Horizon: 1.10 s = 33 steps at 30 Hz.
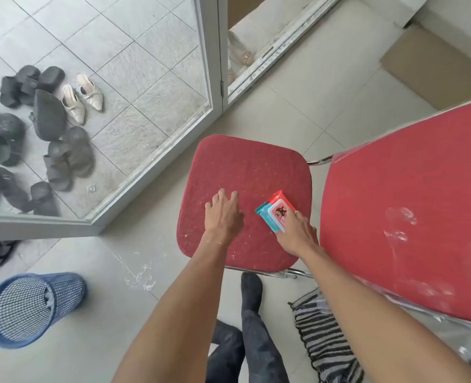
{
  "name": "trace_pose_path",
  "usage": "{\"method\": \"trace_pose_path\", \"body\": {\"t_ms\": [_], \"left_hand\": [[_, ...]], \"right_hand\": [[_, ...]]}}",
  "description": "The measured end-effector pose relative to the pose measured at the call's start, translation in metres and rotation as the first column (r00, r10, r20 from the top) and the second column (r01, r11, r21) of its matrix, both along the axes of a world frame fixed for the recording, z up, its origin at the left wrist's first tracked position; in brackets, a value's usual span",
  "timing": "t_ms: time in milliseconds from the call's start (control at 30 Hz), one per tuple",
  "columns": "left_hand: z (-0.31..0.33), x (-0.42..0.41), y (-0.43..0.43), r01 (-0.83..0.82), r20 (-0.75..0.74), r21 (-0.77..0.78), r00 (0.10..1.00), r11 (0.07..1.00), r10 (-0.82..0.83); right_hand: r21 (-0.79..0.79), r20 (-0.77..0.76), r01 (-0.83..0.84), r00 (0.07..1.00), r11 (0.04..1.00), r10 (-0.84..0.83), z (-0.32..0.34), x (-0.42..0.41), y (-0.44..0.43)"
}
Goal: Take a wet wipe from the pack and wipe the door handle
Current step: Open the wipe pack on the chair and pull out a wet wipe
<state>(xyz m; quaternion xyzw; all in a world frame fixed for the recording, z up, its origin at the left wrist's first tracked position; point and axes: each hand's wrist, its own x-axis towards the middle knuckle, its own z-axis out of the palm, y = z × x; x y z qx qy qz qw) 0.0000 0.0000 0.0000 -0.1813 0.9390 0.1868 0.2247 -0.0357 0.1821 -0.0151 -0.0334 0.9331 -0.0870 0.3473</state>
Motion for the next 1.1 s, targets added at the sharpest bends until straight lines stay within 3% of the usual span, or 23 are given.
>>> {"method": "trace_pose_path", "body": {"t_ms": [200,667,933,1100], "left_hand": [[-0.037,0.007,0.014,-0.031,0.022,-0.032,0.999,0.999,0.032],[-0.059,0.025,0.017,-0.050,-0.068,-0.056,0.997,0.997,0.046],[-0.047,0.036,0.001,0.067,-0.206,-0.096,0.975,0.993,-0.086],[-0.058,0.044,-0.015,0.129,-0.218,-0.118,0.964,0.985,-0.152]], "right_hand": [[0.063,-0.056,-0.019,0.998,0.998,0.022,-0.024,-0.003,0.011],[-0.015,-0.180,-0.028,0.983,0.999,0.025,-0.044,0.001,0.004],[-0.059,-0.315,-0.377,0.886,0.924,0.341,-0.040,0.000,-0.050],[-0.235,-0.237,-0.363,0.921,0.902,0.309,-0.050,0.001,-0.065]]}}
